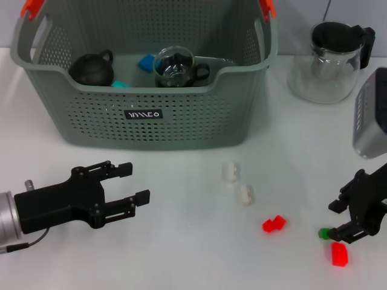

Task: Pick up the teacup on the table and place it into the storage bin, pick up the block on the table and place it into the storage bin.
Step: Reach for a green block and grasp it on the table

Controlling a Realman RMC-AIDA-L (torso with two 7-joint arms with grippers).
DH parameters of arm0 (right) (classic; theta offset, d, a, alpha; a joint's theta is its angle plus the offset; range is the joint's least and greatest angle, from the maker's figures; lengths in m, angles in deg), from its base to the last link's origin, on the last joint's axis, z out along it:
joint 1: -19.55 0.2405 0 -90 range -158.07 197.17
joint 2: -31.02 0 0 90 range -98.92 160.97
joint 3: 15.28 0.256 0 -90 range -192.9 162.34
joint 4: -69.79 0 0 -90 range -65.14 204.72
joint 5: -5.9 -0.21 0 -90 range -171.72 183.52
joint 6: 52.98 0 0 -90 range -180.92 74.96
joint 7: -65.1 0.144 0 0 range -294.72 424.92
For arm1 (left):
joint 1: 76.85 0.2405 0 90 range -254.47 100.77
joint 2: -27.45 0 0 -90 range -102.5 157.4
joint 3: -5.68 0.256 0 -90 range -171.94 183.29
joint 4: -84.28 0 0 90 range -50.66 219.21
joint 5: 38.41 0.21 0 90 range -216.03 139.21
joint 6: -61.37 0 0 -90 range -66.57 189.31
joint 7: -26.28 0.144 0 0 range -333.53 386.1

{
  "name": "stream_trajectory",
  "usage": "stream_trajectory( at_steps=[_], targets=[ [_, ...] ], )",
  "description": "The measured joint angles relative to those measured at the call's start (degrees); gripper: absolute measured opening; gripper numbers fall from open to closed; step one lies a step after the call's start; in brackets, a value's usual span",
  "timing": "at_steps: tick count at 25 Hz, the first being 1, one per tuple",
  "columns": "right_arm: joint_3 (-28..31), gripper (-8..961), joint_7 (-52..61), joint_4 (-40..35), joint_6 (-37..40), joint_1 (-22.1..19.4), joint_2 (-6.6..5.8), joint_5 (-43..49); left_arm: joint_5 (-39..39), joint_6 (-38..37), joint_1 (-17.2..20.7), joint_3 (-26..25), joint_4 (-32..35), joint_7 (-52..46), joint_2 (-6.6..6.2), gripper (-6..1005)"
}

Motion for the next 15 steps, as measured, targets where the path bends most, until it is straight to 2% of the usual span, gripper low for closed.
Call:
stream_trajectory(
  at_steps=[15],
  targets=[
    [-4.2,430,1.7,4.9,-6.4,-0.5,0.17,1.9,0.0,0.0,-0.7,0.0,-1.0,-0.1,0.06,723]
  ],
)
